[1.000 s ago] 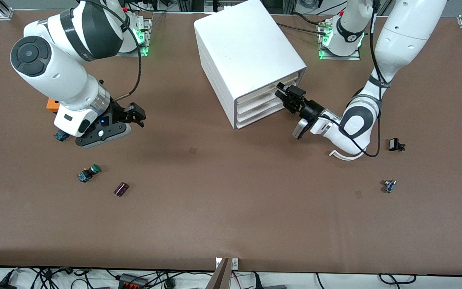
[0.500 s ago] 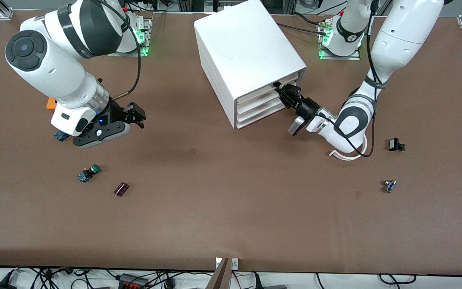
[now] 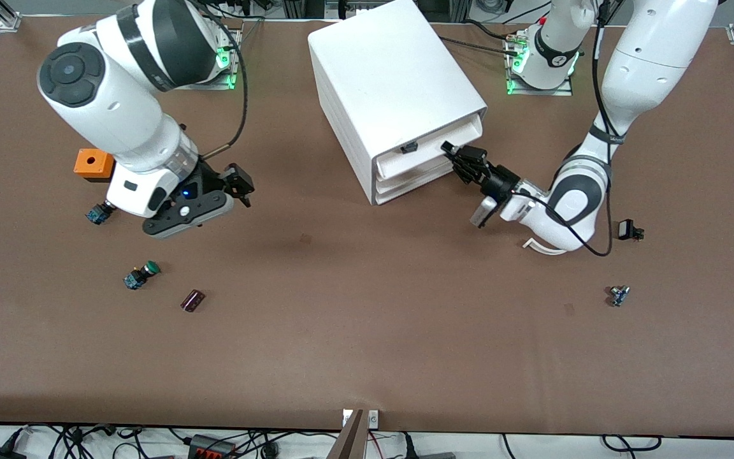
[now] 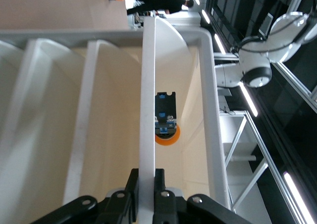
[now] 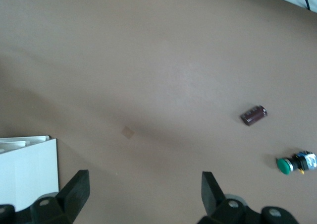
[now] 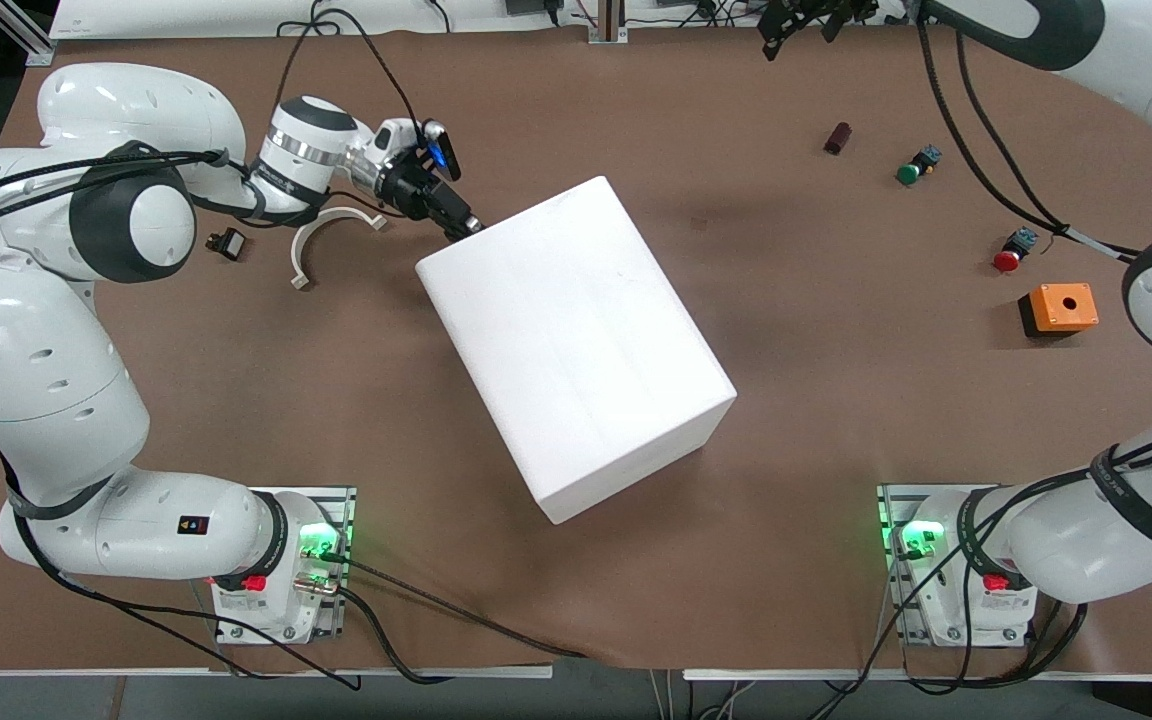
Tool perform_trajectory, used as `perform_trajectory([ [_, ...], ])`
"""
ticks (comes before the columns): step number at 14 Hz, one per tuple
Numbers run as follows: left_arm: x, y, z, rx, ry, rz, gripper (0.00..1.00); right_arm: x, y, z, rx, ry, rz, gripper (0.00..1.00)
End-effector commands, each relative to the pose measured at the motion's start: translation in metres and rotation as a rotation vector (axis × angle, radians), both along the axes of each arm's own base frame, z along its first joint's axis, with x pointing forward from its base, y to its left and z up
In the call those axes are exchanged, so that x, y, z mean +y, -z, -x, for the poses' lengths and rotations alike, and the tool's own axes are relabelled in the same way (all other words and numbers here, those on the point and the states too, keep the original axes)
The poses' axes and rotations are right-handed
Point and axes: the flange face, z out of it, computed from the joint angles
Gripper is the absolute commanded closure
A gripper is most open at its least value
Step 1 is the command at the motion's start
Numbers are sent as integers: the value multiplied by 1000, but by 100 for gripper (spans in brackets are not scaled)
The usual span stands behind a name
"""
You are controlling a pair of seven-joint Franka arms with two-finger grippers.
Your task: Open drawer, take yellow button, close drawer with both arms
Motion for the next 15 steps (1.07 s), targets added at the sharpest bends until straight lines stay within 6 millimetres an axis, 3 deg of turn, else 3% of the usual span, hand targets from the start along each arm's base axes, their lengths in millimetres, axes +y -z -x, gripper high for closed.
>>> perform_trajectory([
  [1,11,-1,-45,-8,-37,-27,99,35,-4,-3,-18,-39,-20,0],
  [5,30,-2,-74,-11,-70,-80,98,92,-6,14,-69,-97,-49,0],
  [10,45,-1,-80,-9,-91,-103,96,172,7,51,-114,-131,-111,3],
  [11,49,-1,-81,-9,-96,-109,87,188,13,58,-119,-118,-123,6],
  [12,51,0,-82,-9,-100,-112,66,201,18,65,-124,-116,-132,8],
  [13,53,-1,-82,-10,-103,-112,7,214,23,70,-129,-128,-132,13],
  [14,60,-5,-85,-15,-117,-113,0,225,25,74,-135,-142,-132,19],
  [15,65,-10,-87,-12,-125,-117,0,231,24,74,-142,-149,-133,23],
])
